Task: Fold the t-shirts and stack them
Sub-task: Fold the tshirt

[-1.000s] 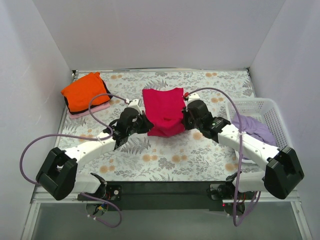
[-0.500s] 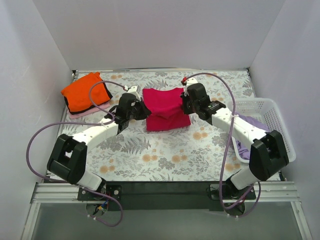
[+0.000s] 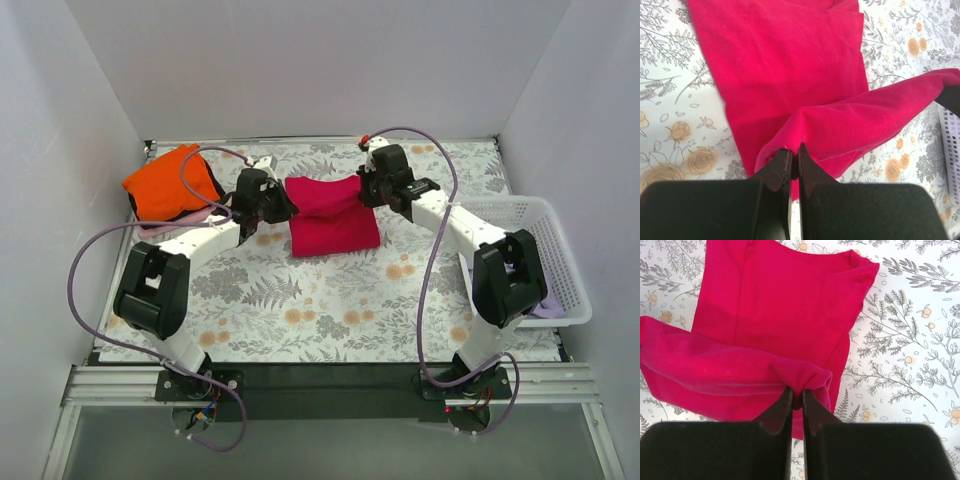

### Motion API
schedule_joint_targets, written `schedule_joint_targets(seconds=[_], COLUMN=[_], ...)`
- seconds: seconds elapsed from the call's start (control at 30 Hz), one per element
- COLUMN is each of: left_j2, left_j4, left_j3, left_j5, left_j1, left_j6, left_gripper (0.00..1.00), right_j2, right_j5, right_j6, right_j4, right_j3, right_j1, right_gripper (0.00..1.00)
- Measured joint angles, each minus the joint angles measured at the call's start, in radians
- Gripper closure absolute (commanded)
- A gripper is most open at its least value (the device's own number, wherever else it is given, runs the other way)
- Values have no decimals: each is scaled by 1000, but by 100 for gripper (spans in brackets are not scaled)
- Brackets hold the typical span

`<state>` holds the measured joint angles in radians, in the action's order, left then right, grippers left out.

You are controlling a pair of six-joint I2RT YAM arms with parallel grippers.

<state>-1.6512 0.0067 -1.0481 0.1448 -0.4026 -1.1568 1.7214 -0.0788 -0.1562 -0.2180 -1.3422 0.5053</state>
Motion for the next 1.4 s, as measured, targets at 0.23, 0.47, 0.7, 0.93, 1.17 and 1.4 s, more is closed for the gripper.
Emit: schedule_joint_targets(seconds=[0.23, 0.47, 0.7, 0.93, 1.17, 1.4], left_j2=[-87, -173, -241, -299, -341, -310], left_j4=[-1, -1, -15, -39, -85, -115], left_j3=[-61, -151, -208, -255, -314, -426], left_j5=[40, 92, 114, 114, 85, 24], left_j1=[38, 69, 85, 95, 112, 121], left_j6=[16, 27, 35, 42, 44, 49], left_gripper=[100, 100, 100, 87, 30, 20], right_j2=[71, 139, 230, 304, 380, 383], right_j5=[32, 58, 83, 110, 117, 103], right_j6=[8, 24, 34, 41, 44, 63], right_j4=[2, 2, -5, -15, -31, -75], right_j3=[-70, -140, -211, -256, -346, -434], right_j1=[-22, -53, -69, -78, -89, -100], right_gripper=[99, 99, 99, 99, 19, 10])
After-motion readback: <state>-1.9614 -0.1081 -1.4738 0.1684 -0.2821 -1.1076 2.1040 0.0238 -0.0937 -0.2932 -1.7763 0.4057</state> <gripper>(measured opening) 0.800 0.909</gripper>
